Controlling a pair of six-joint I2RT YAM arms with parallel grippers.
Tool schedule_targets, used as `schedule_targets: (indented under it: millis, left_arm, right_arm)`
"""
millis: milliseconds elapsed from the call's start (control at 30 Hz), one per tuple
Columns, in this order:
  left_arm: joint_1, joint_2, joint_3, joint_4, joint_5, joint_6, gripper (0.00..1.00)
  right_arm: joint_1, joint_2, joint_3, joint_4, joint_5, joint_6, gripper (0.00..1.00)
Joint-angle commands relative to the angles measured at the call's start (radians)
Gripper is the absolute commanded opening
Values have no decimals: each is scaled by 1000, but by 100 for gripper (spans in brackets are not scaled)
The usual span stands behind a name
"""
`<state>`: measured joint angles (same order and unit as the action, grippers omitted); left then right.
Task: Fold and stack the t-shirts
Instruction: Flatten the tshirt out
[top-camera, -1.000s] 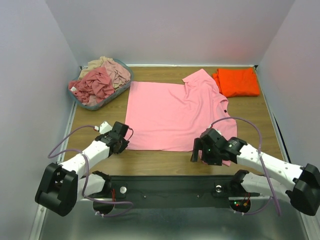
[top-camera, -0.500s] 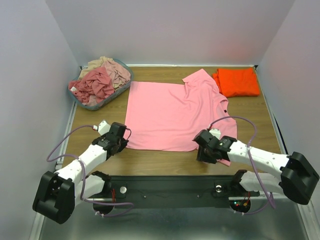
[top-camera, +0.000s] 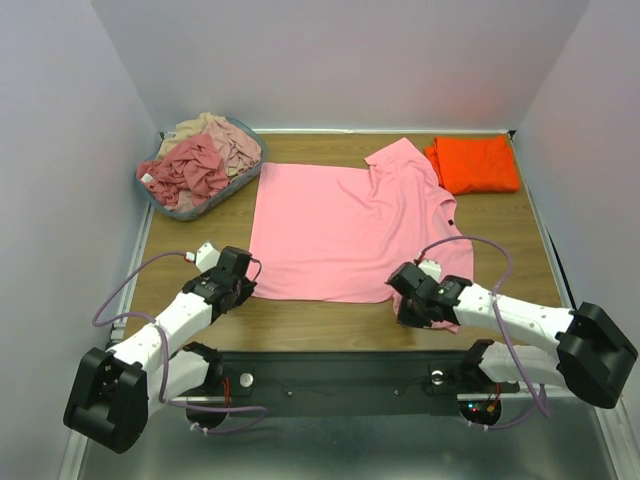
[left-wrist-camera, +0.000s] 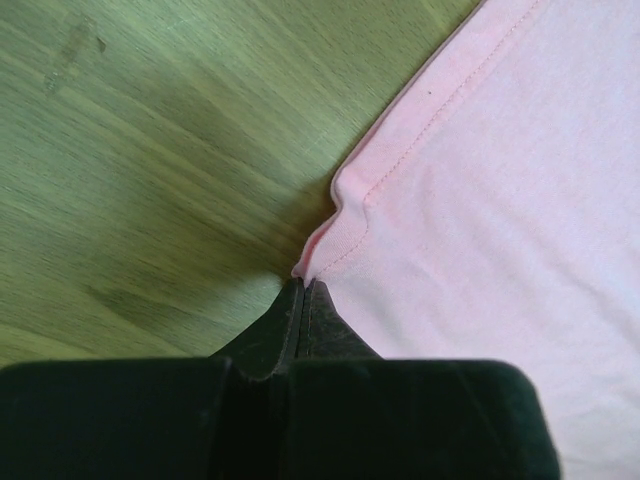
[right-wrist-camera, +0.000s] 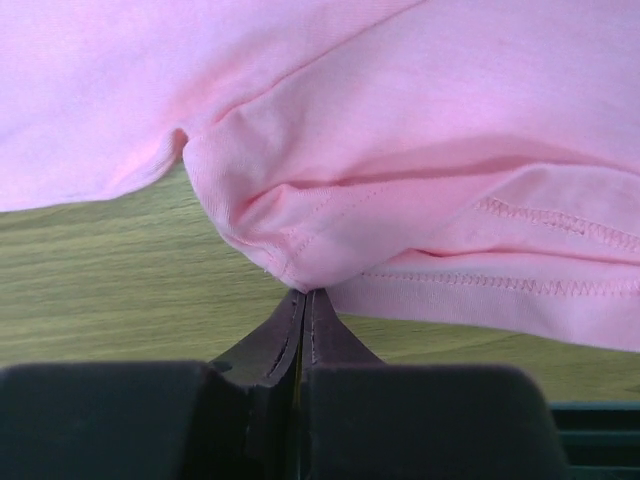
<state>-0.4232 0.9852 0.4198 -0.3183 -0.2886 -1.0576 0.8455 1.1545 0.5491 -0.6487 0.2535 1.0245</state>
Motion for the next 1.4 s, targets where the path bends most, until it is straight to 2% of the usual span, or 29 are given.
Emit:
schedule_targets:
  millis: [0,300,333,433,600,633,700,767,833,933,1133,1367]
  left_arm:
    - [8,-25,-4,4,-14,15,0]
    - [8,-28,8,1,-17,25,0]
    - [8,-28,8,-4,-17,27,0]
    - [8,-29,16,-21,-26,31,0]
    - [11,-43,27,-41,-43,33,0]
    - [11,-43,27,-41,-43,33,0]
    - [12,-49,25,-42,-46,34,0]
    - [12,-49,27,-42,-47,34,0]
    - [15,-48,27,-44,-46,38,0]
    - [15,-45,28,-44,-46,41,0]
    - [17,-42,36,-48,-44,48,0]
    - [17,-39,27,-27,-35,47,0]
  right_arm:
    - [7,-10,-28,130,-75,2,0]
    - [35,-44,-69,307,-329,118,3]
    - [36,-39,-74,305,-358,132,20]
    - [46,-50,-69,261,-395,108,48]
    - [61,-185,-9,207,-485,-27,76]
    - [63,-206,23,181,-499,-79,100]
    - [61,-256,58,120,-462,-112,100]
    - [61,-263,97,84,-331,-136,100]
    - [60,-221,133,42,-190,-153,100]
    - [27,-112,179,21,-60,-199,100]
    - [-137,56,183,24,-63,-267,100]
    - [-135,19,65,121,-147,-286,100]
